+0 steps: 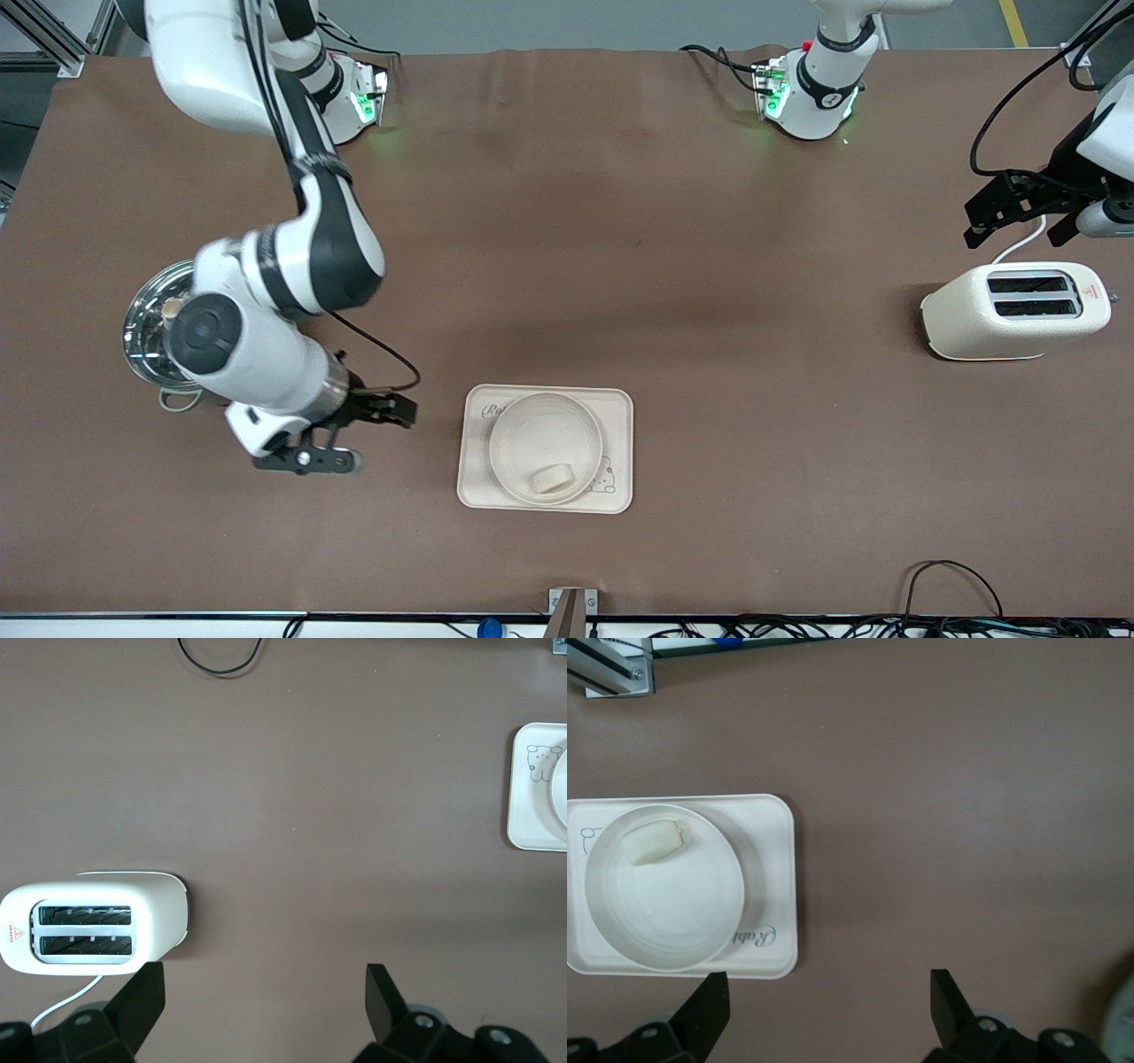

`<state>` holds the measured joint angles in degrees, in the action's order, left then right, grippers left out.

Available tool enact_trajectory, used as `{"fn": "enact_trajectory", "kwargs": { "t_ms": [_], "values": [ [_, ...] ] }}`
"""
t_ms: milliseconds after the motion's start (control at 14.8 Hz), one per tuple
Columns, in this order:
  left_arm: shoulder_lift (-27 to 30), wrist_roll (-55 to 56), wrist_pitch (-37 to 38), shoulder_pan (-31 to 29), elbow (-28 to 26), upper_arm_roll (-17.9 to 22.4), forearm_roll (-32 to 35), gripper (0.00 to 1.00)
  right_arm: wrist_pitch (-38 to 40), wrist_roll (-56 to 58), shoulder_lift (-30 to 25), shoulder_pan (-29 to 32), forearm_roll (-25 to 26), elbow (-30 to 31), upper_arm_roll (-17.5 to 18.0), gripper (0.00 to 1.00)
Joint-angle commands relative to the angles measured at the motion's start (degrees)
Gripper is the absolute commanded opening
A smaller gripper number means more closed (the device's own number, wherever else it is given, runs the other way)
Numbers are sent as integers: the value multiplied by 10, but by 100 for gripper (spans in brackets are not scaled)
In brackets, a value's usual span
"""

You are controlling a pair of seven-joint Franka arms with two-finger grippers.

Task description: Place bun in plate and plate on tray

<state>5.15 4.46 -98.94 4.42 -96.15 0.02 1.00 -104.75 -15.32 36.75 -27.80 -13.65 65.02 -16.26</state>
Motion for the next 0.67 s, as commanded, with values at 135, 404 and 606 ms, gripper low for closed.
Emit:
{"fn": "enact_trajectory", "kwargs": {
  "t_ms": [135, 404, 606],
  "values": [
    [-3, -5, 9, 0, 11, 1, -1, 100, 76, 60, -213, 31, 36, 165, 6, 100],
    [-3, -6, 9, 0, 11, 1, -1, 100, 152, 104, -292, 72, 71, 189, 6, 100],
    [-3, -6, 9, 0, 11, 2, -1, 100, 152, 143, -350, 94, 111, 234, 6, 100]
  ]
}}
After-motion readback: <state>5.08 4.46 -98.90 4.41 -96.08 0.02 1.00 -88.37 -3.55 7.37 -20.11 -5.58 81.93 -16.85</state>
